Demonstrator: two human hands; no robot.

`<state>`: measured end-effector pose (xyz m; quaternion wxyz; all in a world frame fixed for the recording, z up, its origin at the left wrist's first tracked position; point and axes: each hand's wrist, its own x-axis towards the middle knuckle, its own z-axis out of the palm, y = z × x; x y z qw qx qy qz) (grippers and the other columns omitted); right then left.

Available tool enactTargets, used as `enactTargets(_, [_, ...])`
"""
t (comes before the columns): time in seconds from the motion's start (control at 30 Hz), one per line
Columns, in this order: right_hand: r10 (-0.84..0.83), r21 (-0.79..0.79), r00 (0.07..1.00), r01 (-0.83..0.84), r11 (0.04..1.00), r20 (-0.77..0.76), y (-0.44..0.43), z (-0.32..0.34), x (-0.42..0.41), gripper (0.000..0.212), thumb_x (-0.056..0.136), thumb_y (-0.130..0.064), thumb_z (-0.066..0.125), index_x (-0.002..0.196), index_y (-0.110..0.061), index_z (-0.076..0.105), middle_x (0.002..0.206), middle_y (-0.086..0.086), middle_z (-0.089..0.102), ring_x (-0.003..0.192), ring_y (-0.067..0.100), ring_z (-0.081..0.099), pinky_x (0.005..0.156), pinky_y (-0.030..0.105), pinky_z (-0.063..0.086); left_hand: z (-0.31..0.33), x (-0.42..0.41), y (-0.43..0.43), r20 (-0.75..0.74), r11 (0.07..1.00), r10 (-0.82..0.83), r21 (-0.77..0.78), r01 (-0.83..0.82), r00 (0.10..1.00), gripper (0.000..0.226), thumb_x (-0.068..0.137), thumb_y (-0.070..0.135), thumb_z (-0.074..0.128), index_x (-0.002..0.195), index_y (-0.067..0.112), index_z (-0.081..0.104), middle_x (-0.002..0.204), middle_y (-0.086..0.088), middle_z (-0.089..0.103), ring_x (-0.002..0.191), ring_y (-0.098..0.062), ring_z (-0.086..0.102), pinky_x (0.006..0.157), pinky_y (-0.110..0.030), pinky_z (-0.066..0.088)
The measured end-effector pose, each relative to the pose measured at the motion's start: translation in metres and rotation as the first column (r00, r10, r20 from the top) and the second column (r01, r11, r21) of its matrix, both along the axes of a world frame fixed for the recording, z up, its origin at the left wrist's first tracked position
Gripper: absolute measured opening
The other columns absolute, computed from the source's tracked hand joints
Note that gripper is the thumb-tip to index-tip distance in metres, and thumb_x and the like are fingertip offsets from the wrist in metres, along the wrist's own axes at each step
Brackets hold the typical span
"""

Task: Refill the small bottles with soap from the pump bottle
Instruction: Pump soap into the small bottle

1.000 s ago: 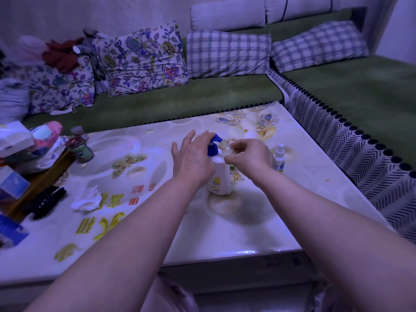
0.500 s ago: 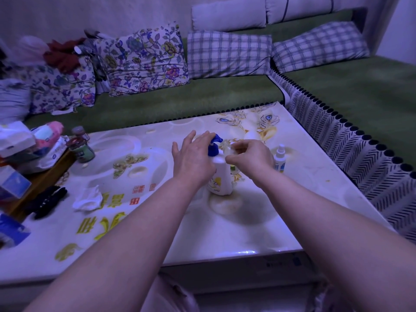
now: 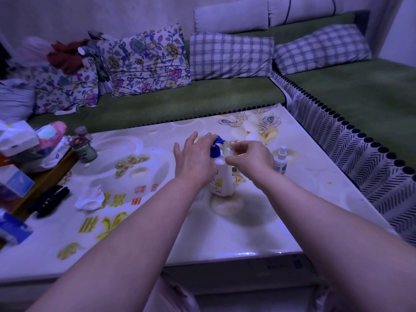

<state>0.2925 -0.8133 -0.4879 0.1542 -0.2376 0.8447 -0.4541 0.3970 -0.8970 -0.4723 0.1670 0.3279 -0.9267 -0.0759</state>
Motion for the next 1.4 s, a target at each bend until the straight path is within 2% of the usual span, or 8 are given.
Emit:
enactTargets(0.43, [0.008, -0.010, 0.999, -0.008, 1.000, 0.044, -0.0011, -0.0051, -0.0043, 0.031, 0.062, -0.030, 0.078, 0.093, -0.031, 0.070, 0.082, -0.016, 0.070, 0.092, 0.011, 0.067, 0.095, 0.040, 0.050, 0.0029, -0.0021, -0.0004, 0.043, 0.999, 0.011, -0.039, -0.010, 0.999, 0.065, 0.080, 0.013, 0.061, 0.137, 0.035, 0.036, 0.142, 0.014, 0.042, 0.144, -0.015, 0.015, 0.116, -0.051, 0.004])
enactTargets(0.63, [0.014, 0.011, 0.999, -0.014, 1.000, 0.039, -0.0003, -0.0083, -0.0068, 0.028, 0.060, -0.029, 0.077, 0.086, -0.036, 0.068, 0.080, -0.017, 0.070, 0.091, 0.012, 0.067, 0.094, 0.041, 0.051, -0.0050, -0.0009, 0.0009, 0.031, 0.998, -0.001, -0.066, 0.003, 1.000, 0.063, 0.077, 0.003, 0.051, 0.130, 0.034, 0.039, 0.133, 0.017, 0.047, 0.142, -0.016, 0.019, 0.115, -0.049, 0.005])
enactTargets(0.83, [0.010, 0.002, 0.999, -0.010, 1.000, 0.042, -0.0007, -0.0071, -0.0068, 0.029, 0.063, -0.030, 0.076, 0.090, -0.035, 0.068, 0.081, -0.017, 0.069, 0.093, 0.012, 0.067, 0.094, 0.040, 0.051, -0.0037, -0.0044, -0.0006, 0.020, 0.999, -0.011, -0.033, 0.011, 1.000, 0.062, 0.077, 0.006, 0.054, 0.130, 0.034, 0.038, 0.135, 0.017, 0.046, 0.143, -0.016, 0.015, 0.115, -0.052, 0.004])
enactTargets(1.0, [0.009, -0.018, 0.998, -0.008, 1.000, 0.057, -0.0001, -0.0093, -0.0058, 0.032, 0.061, -0.030, 0.076, 0.092, -0.034, 0.070, 0.080, -0.017, 0.069, 0.091, 0.012, 0.067, 0.094, 0.042, 0.051, -0.0030, -0.0033, -0.0027, -0.039, 1.000, -0.025, -0.006, 0.025, 0.999, 0.066, 0.076, 0.001, 0.051, 0.132, 0.033, 0.037, 0.143, 0.015, 0.040, 0.144, -0.015, 0.012, 0.116, -0.053, 0.004])
enactTargets(1.23, [0.009, -0.135, 0.995, 0.005, 0.991, 0.102, 0.0010, -0.0076, -0.0043, 0.030, 0.063, -0.024, 0.073, 0.091, -0.033, 0.067, 0.083, -0.020, 0.067, 0.091, 0.011, 0.068, 0.093, 0.043, 0.053, -0.0054, -0.0010, 0.0001, -0.087, 0.998, -0.023, 0.055, 0.028, 0.996, 0.067, 0.075, -0.001, 0.049, 0.131, 0.034, 0.038, 0.147, 0.014, 0.036, 0.144, -0.016, 0.015, 0.116, -0.052, 0.007])
enactTargets(1.4, [0.041, -0.227, 0.994, -0.017, 0.974, 0.102, -0.0007, -0.0029, -0.0040, 0.023, 0.065, -0.023, 0.073, 0.083, -0.036, 0.065, 0.084, -0.018, 0.069, 0.087, 0.009, 0.069, 0.089, 0.044, 0.055, -0.0045, -0.0015, 0.0002, -0.083, 0.998, -0.014, 0.053, 0.019, 0.996, 0.069, 0.075, -0.003, 0.046, 0.132, 0.034, 0.038, 0.148, 0.014, 0.034, 0.144, -0.016, 0.014, 0.116, -0.053, 0.007])
